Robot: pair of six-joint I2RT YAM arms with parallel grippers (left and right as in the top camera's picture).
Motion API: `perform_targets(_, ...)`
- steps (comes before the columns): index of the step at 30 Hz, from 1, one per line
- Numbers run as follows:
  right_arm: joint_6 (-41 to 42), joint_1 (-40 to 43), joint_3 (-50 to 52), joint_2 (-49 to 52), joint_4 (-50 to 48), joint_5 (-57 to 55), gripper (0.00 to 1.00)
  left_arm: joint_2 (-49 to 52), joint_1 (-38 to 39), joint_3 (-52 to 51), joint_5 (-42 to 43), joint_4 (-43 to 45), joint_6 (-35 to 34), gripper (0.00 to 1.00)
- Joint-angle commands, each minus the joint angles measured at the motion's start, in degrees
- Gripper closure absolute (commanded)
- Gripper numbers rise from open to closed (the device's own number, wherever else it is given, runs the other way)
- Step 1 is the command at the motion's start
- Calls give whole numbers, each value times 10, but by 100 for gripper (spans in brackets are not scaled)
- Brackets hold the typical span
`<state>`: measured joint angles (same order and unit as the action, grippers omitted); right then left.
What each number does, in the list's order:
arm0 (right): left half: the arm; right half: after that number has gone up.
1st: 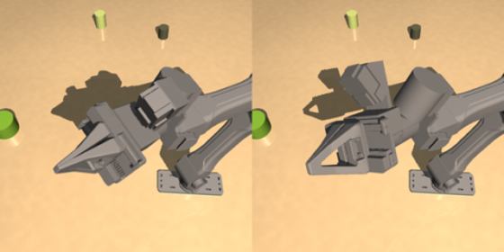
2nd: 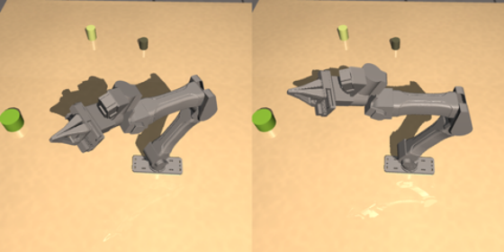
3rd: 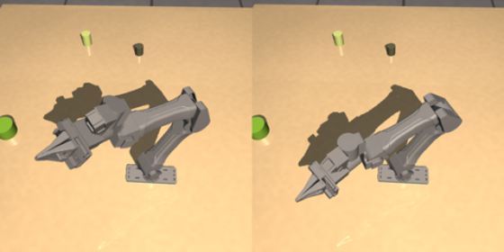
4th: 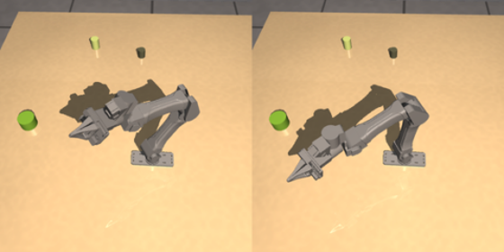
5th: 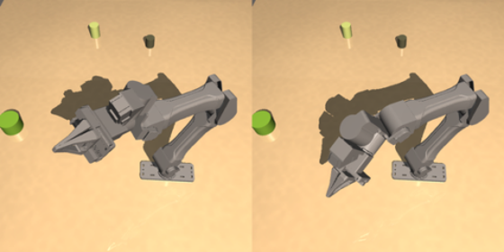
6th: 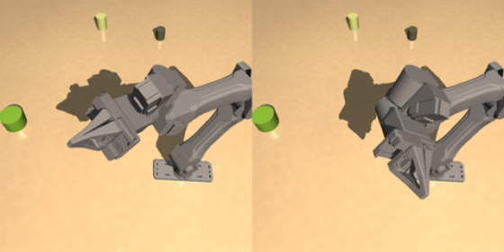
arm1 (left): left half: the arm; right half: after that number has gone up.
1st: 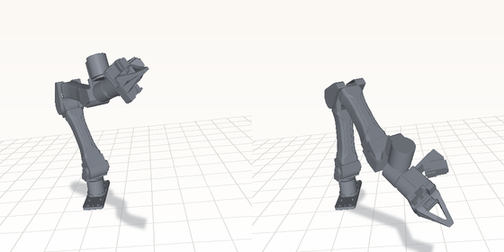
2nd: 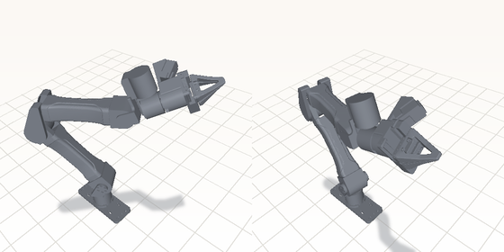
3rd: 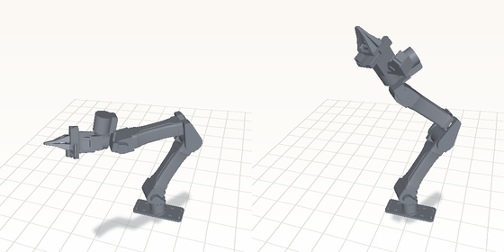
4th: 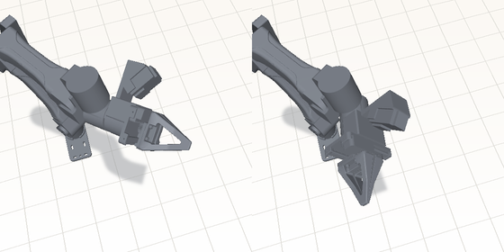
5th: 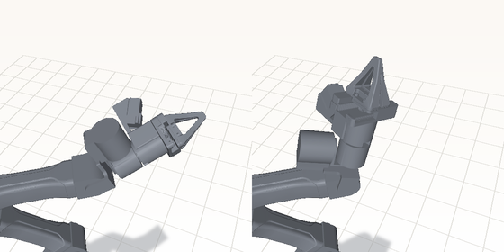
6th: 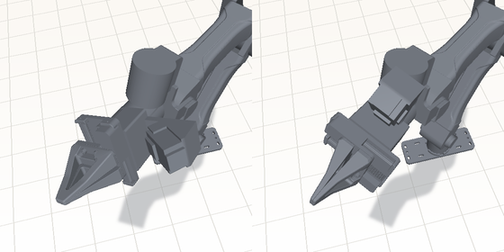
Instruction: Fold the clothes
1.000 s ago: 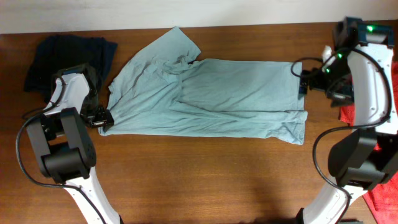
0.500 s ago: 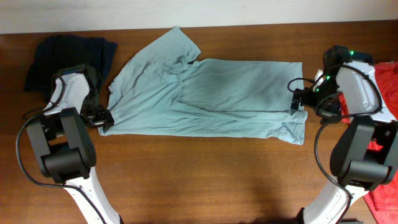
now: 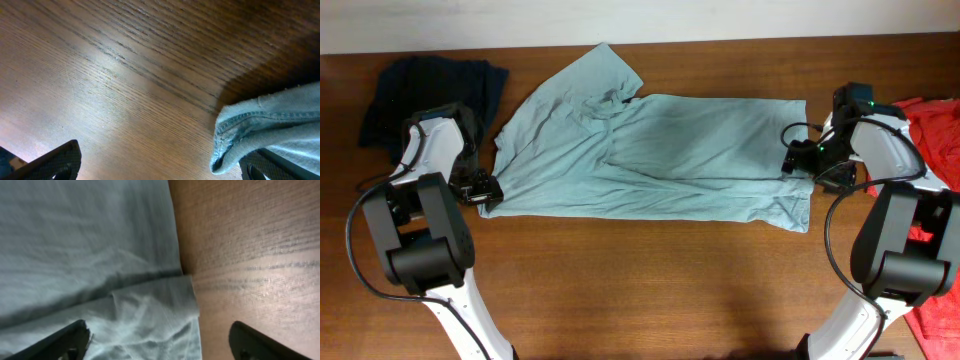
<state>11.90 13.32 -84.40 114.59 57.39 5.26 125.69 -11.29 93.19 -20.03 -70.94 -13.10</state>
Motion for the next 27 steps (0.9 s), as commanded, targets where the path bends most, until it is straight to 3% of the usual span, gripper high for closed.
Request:
perform_targets(1, 7, 2, 6, 0, -9, 6, 11, 10, -2, -7, -12, 2, -2, 1)
perform_targets(6, 7, 2, 15, 0, -13, 28, 20, 10, -2, -7, -12, 2, -2, 1)
perform_targets(21, 6, 2, 59, 0, -74, 31, 21, 10, -2, -7, -12, 2, -2, 1)
perform_targets(27, 7, 2, 59, 0, -95, 33, 30, 10, -2, -7, -12, 2, -2, 1)
